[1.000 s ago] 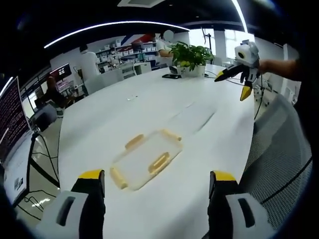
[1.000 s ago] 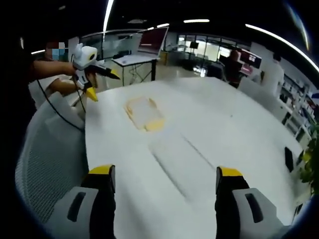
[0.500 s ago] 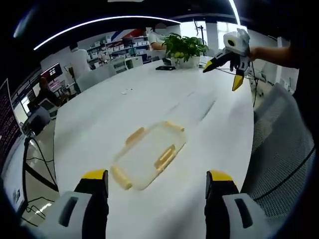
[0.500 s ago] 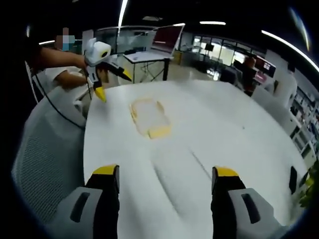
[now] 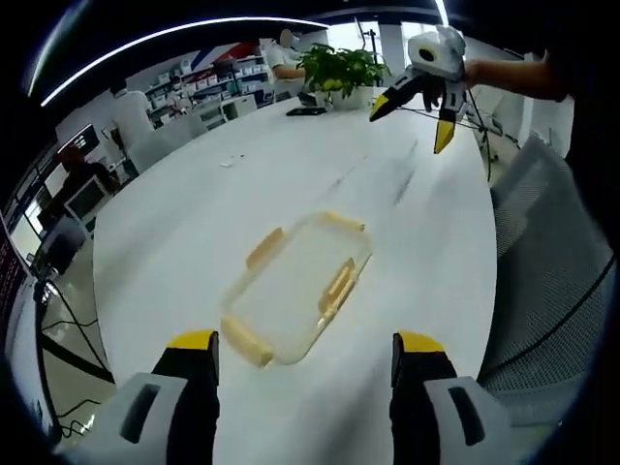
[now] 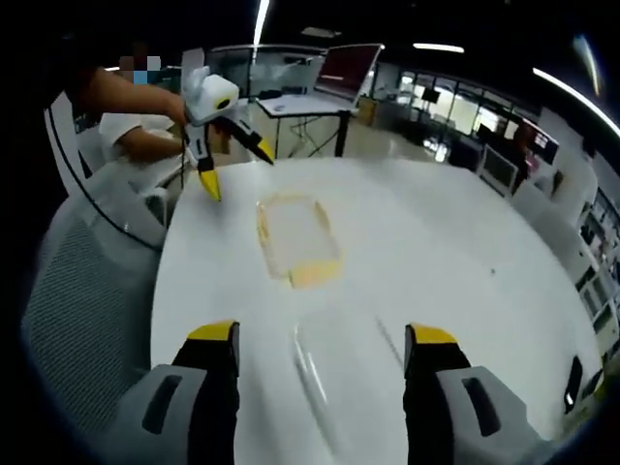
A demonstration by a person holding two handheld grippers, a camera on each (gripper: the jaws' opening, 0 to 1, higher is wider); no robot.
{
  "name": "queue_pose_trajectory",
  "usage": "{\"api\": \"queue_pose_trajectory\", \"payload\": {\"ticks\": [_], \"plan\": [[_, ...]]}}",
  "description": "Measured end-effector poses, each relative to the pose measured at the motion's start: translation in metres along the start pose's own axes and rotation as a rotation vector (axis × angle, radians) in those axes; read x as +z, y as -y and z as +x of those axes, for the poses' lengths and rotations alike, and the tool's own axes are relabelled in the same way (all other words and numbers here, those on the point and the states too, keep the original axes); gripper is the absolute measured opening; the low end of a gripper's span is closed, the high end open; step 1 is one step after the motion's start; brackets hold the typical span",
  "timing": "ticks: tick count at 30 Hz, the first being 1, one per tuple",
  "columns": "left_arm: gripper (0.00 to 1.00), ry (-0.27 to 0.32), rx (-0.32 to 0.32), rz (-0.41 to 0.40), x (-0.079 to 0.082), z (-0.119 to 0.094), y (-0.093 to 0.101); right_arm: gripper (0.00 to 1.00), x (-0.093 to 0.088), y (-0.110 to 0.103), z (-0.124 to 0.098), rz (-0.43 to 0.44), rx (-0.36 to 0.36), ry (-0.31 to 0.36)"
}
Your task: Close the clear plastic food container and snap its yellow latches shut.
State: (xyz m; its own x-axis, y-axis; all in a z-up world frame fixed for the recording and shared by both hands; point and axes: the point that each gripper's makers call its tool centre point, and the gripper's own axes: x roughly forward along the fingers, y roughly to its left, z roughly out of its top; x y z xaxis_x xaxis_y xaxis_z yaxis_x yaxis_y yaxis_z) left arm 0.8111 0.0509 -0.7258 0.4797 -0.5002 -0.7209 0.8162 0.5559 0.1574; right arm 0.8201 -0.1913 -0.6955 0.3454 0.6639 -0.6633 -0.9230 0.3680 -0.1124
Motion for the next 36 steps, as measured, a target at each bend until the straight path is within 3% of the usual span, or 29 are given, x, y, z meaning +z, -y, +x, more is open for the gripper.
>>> {"api": "queue_pose_trajectory", "payload": {"ticks": [21,36], "plan": [[0.58,-0.096,-0.08,0.075,-0.014,0.018,-0.03,0.54,0.017,0.003,0.049,-0.104,0.103,-0.063],[0.5,-0.178,-0.173,0.244,-0.025,0.033,-0.049,0.49,0.015,-0.001,0.085,-0.164,0.169,-0.116]]}}
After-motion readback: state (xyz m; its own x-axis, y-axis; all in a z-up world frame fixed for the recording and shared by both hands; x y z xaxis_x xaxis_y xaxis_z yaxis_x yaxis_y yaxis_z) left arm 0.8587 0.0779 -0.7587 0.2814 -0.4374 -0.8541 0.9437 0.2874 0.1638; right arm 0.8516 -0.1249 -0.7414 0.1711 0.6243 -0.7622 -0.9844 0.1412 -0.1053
